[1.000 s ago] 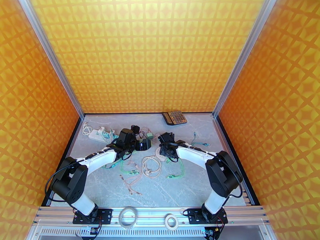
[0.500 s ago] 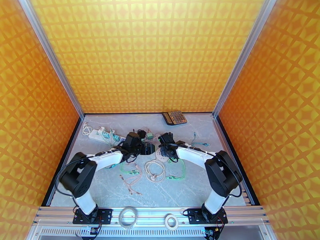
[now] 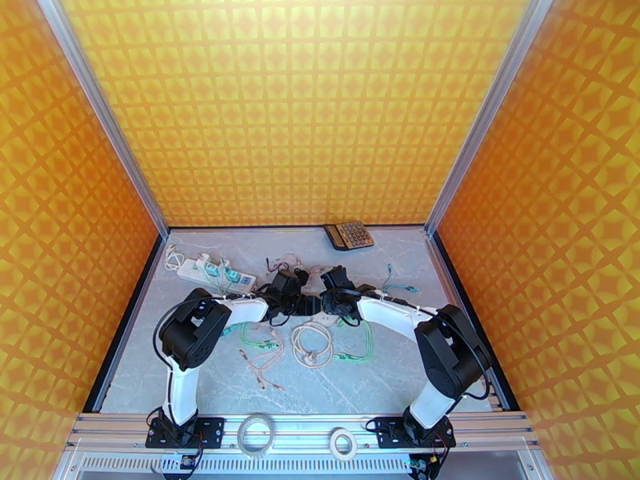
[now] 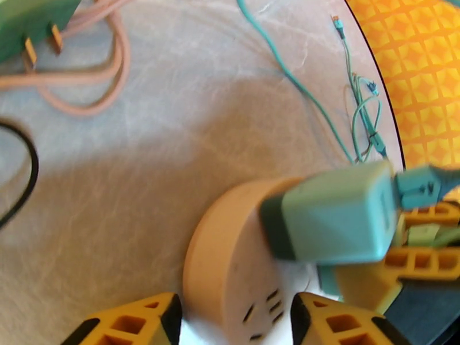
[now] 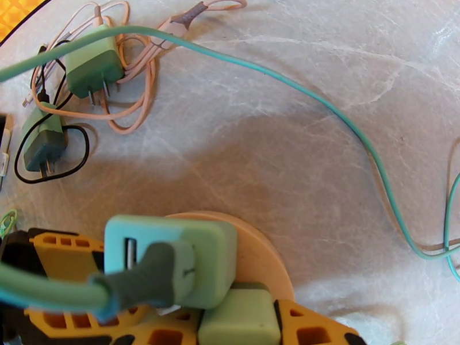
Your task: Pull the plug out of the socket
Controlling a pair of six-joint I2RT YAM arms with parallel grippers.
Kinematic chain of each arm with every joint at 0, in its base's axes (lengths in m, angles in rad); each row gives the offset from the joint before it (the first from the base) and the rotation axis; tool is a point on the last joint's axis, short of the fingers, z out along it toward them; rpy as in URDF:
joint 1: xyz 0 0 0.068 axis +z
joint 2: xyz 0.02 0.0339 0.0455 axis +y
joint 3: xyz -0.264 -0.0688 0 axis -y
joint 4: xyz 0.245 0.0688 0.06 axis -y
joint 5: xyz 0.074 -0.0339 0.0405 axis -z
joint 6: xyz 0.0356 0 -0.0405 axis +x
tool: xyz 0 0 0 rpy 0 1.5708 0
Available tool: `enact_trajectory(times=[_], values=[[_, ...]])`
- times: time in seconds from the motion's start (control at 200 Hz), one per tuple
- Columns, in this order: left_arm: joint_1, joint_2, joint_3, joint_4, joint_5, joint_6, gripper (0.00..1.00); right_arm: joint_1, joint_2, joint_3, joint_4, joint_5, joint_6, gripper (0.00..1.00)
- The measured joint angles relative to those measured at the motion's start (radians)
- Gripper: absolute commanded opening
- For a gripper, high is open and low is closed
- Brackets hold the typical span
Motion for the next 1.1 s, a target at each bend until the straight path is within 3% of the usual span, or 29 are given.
enact_trajectory(times=[0.47, 0.785, 1.095], values=[[-0.041, 0.013, 0.045, -0.055, -0.097, -0.001, 0.34, 0.002, 0.012, 0.019, -0.031, 0.014, -0.006, 0.31], [-0.043, 0.024, 0.084, -0.108, -0.111, -0.008, 0.32, 0.040, 0.058, 0.083, -0.101, 0.085, 0.013, 0.29], [-0.044, 0.026, 0.096, -0.132, -0.118, -0.020, 0.28, 0.019, 0.053, 0.088, -0.114, 0.048, 0.012, 0.27]])
